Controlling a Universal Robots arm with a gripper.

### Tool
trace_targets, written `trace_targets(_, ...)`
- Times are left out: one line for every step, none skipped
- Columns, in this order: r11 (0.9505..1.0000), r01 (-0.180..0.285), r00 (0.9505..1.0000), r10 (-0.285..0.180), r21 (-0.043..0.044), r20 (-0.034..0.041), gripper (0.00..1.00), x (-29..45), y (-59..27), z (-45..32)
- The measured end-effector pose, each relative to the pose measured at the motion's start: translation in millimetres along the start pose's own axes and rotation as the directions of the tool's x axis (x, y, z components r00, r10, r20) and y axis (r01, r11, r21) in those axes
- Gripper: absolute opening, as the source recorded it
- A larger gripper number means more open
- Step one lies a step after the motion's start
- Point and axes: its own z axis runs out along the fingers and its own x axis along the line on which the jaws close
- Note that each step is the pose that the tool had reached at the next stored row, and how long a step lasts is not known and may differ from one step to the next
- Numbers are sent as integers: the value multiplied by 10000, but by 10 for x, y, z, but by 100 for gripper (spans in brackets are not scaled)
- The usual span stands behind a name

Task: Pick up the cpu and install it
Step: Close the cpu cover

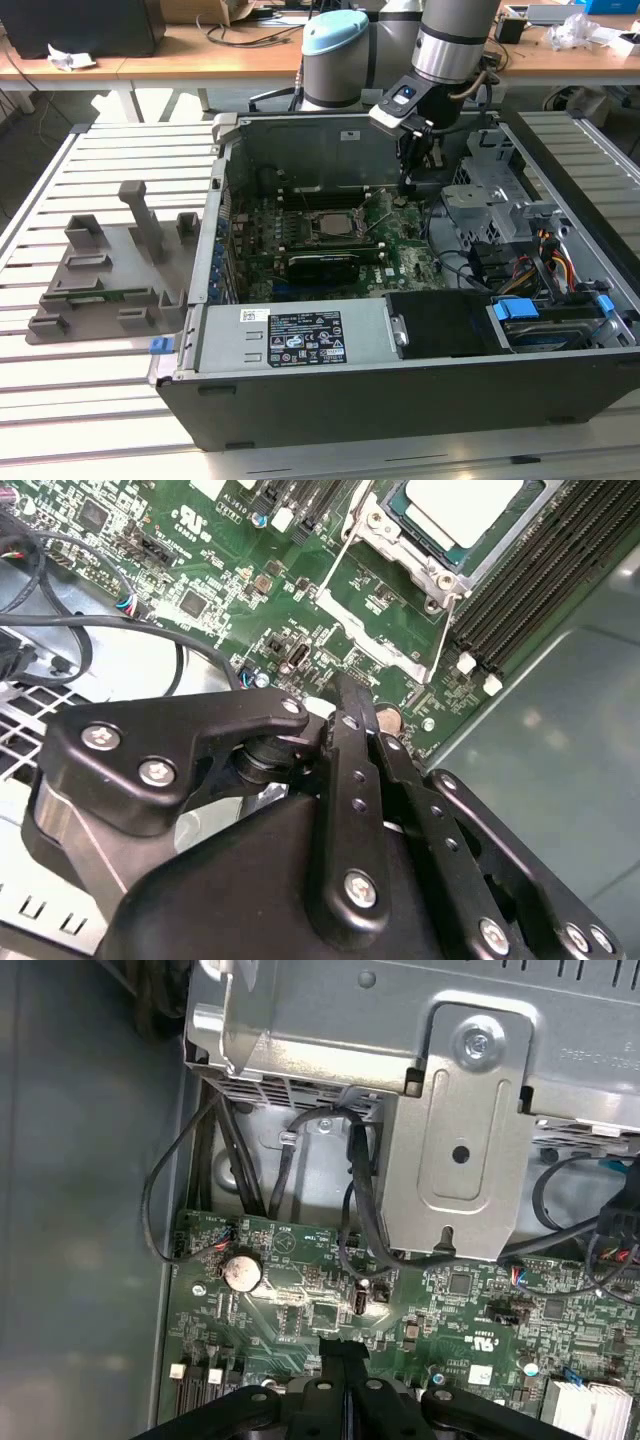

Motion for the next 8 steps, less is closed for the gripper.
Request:
trace_targets(10000,12,10000,-12,-1,0,11,1,2,21)
trace_targets(10000,22,10000,-22,-1,2,11,1,4,38)
trace_targets(10000,39,10000,-39,-2,3,11,2,7,69)
trace_targets(10000,53,10000,-53,-2,6,11,2,9,93)
trace_targets(9999,103,9999,-103,-4,10,11,4,5,112)
trace_targets(9999,135,9999,-135,-3,14,11,6,-7,121)
trace_targets(9999,151,9999,-151,-5,15,11,7,-19,125)
trace_targets(9999,157,9999,-157,-5,14,11,9,-28,128)
